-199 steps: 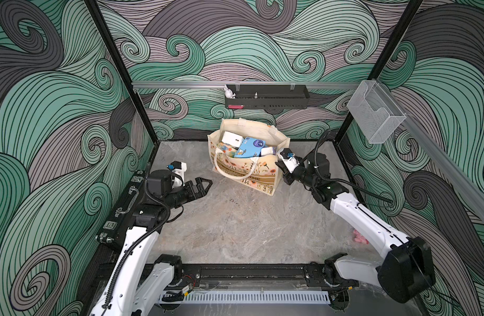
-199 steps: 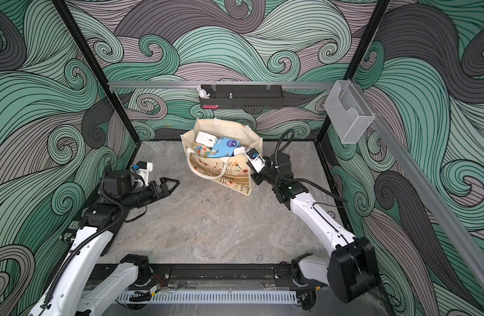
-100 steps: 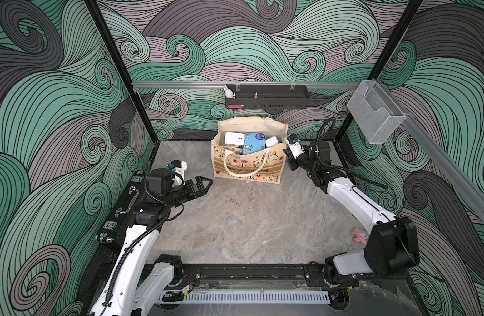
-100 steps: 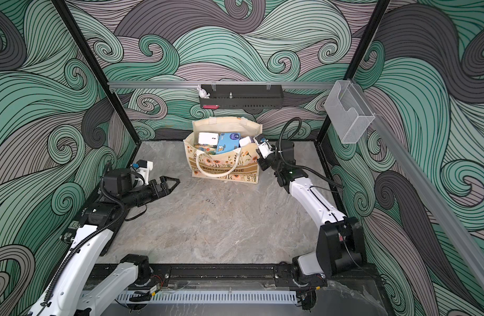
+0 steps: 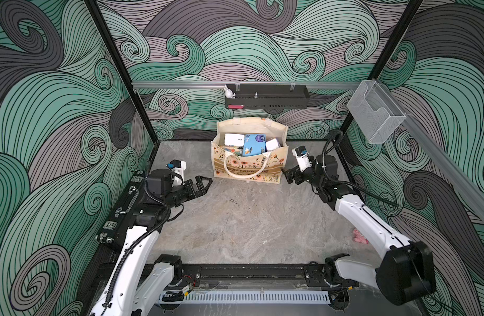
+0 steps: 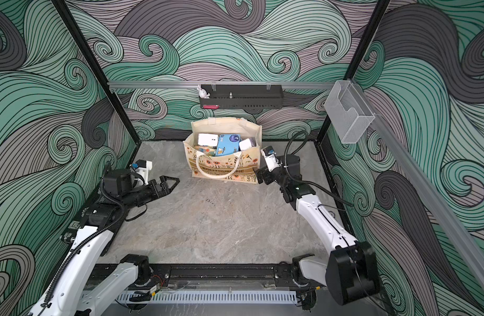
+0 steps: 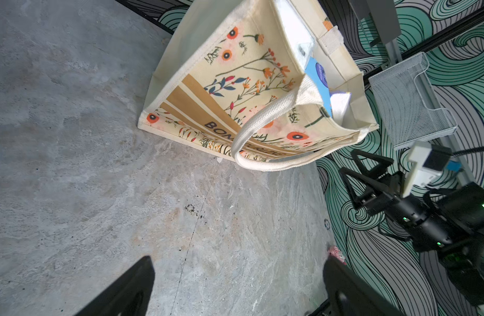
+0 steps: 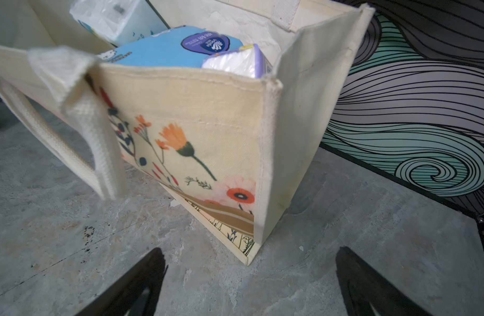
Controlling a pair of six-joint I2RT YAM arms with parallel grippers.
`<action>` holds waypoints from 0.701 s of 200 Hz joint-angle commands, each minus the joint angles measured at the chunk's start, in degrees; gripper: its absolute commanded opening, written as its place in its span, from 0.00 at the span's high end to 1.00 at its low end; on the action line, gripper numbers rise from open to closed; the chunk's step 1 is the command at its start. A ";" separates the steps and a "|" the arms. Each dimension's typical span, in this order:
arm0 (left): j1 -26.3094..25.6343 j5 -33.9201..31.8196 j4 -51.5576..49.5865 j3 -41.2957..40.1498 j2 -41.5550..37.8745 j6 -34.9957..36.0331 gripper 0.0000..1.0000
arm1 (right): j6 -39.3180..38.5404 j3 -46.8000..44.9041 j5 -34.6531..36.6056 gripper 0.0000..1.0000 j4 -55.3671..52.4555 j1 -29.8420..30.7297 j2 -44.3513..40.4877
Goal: Put tissues into the canvas bag
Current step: Adjust the canvas bag at the center of the board, then reset both arms
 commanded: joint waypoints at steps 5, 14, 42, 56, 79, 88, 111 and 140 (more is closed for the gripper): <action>0.32 -3.14 5.96 -3.55 -2.41 0.63 0.01 | 4.46 -6.27 6.71 0.01 2.79 -0.74 -7.15; 0.33 -5.28 7.46 -5.28 -3.49 0.47 0.02 | 5.90 -8.84 10.30 0.01 3.93 -1.03 -9.72; 0.29 -16.36 16.04 -12.43 -8.04 -0.88 0.01 | 14.11 -16.15 21.70 0.01 8.14 -3.27 -16.60; 0.37 -19.28 18.67 -14.64 -8.76 -0.10 0.02 | 16.62 -19.24 25.23 0.01 10.76 -4.47 -18.58; 0.39 -24.32 20.16 -15.49 -7.67 3.49 0.02 | 18.08 -22.13 30.87 0.01 13.51 -5.34 -17.71; 0.31 -26.01 21.95 -16.39 -7.65 5.32 0.02 | 17.29 -23.82 32.55 0.01 16.49 -5.47 -16.57; 0.33 -30.76 28.56 -20.54 -7.59 8.28 0.02 | 14.50 -29.77 35.90 0.01 30.27 -5.61 -11.84; 0.31 -36.61 35.39 -26.33 -6.21 9.37 0.02 | 15.73 -30.30 36.72 0.01 38.50 -5.61 -2.38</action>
